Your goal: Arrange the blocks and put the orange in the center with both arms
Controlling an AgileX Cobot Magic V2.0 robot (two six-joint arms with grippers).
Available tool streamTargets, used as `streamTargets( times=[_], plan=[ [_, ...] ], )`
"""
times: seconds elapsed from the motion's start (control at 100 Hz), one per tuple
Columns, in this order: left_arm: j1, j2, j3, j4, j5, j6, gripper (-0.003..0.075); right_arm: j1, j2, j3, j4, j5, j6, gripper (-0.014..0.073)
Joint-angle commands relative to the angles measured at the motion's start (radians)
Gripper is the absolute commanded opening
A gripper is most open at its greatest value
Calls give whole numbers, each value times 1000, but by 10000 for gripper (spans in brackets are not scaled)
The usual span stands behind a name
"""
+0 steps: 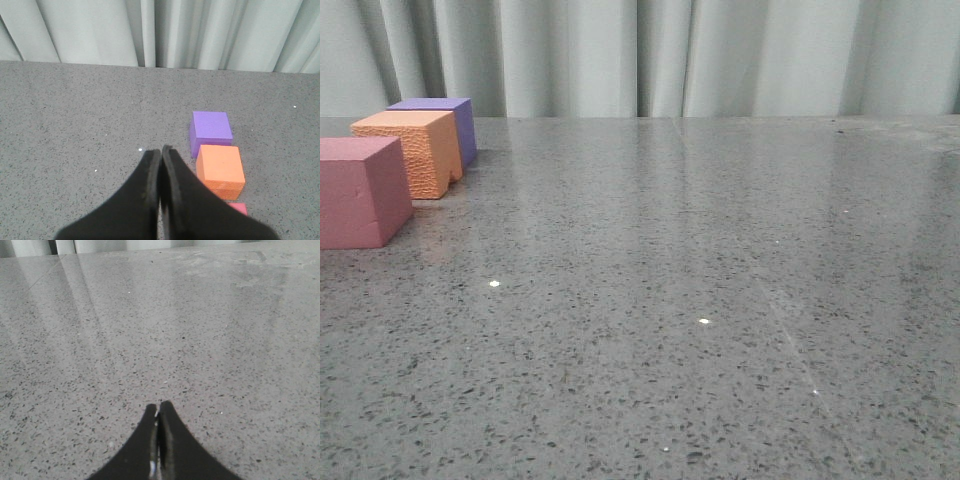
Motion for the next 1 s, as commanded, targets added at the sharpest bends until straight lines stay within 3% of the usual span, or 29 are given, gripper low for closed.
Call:
streamTargets(
  times=[0.0,0.32,0.45,0.76,0.99],
  plan=[
    [2,2,-26,35,-54,3,-19,-6,-25,-14,0,-77,-7,-67],
    [2,-28,-22,71,-26,33,-19,-6,-25,-14,0,-77,-7,-67],
    [2,-92,40,71,-81,81,-19,-6,-25,-14,0,-77,-7,-67],
    [3,-353,421,60,-350,87,-19,-6,-25,-14,0,-77,-7,-67],
    [69,-583,717,-69,-508,229,-19,-6,-25,-14,0,-77,-7,-67]
  ],
)
